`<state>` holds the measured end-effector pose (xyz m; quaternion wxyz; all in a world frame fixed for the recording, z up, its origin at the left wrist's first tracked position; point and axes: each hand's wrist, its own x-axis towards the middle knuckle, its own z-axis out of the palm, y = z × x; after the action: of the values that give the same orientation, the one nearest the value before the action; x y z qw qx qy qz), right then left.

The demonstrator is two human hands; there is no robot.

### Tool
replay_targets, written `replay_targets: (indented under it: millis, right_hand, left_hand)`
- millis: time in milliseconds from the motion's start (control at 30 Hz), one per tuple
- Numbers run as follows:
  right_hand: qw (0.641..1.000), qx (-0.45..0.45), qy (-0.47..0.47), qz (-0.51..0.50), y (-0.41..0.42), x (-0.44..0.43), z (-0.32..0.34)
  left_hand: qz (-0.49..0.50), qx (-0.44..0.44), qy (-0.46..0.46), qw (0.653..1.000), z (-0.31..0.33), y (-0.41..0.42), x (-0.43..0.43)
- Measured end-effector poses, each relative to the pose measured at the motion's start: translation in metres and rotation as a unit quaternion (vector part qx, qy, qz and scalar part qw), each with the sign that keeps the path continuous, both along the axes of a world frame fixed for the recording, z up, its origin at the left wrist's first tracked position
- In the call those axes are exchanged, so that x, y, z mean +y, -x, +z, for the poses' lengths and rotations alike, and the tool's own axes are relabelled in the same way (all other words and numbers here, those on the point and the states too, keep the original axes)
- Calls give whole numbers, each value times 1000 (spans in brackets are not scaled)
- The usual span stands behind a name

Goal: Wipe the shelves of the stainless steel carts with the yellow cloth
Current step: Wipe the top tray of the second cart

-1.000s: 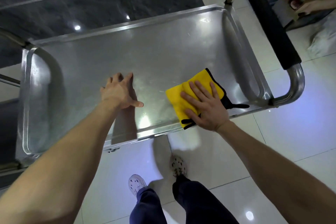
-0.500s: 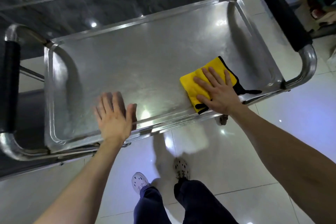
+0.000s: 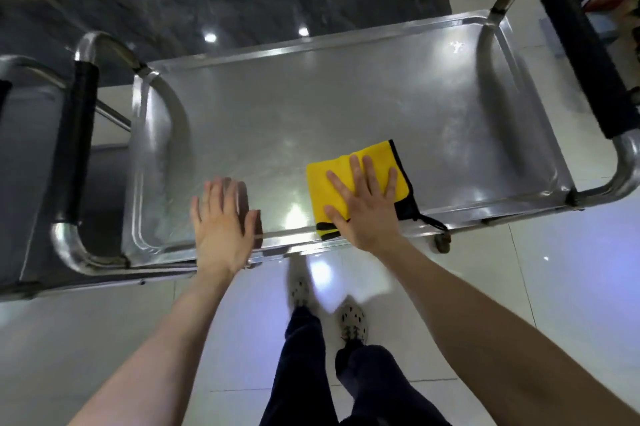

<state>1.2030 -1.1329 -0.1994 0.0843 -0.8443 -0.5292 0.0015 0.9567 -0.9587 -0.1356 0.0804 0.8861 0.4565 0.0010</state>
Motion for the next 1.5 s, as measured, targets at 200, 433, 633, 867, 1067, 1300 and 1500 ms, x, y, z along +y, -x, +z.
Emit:
replay_targets:
  millis: [200, 433, 633, 867, 1067, 1300, 1500]
  right_hand:
    - [989, 71, 129, -28, 3, 10, 28]
    - [980, 79, 174, -59, 7, 18, 44]
    - [981, 66, 174, -54, 41, 53, 41]
    - [987, 53, 122, 90, 109, 139, 30]
    - [994, 52, 90, 38, 22, 204, 30]
    - [988, 72, 107, -86, -22, 335, 18]
    - [996, 58, 67, 3, 51, 438, 10]
  left_hand:
    - [94, 36, -84, 991, 59, 66, 100]
    - [134, 55, -51, 988, 80, 107, 159]
    - [137, -10, -55, 989, 84, 110, 196]
    - [149, 0, -22, 989, 78, 106, 233]
    - [134, -23, -27, 990, 71, 106, 232]
    - [140, -50, -33, 988, 78, 102, 223]
    - [154, -43, -50, 986, 74, 107, 216]
